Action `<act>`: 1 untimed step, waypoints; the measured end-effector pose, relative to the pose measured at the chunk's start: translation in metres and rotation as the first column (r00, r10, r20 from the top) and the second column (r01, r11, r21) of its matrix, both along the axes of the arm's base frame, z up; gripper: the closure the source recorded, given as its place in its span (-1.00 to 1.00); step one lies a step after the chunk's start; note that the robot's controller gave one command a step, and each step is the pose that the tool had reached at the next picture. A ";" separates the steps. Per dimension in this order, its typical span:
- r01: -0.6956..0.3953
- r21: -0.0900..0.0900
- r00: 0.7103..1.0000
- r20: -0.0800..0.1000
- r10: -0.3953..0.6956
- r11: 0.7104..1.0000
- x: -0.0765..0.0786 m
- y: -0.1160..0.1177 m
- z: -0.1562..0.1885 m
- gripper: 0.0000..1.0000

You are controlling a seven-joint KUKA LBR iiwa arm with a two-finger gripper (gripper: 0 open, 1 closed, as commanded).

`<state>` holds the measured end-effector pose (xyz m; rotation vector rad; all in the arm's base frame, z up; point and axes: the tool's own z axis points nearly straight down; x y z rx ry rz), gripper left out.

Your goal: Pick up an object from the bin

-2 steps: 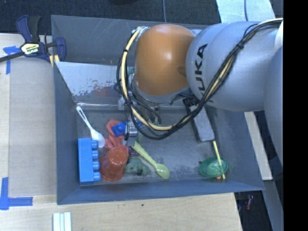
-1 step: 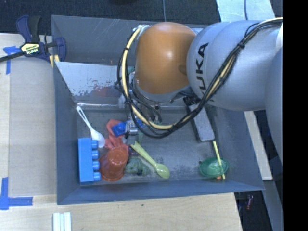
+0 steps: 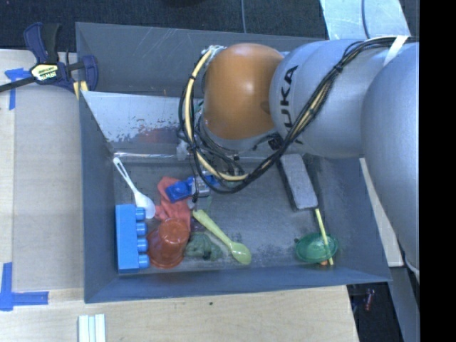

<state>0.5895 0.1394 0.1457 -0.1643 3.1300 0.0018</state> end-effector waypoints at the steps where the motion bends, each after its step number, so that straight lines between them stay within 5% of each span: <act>1: -0.149 0.005 0.989 0.006 0.149 0.989 0.031 -0.023 -0.075 -1.00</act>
Offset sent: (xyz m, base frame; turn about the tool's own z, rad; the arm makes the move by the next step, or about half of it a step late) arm 0.0231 -0.0226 -0.0757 -0.2054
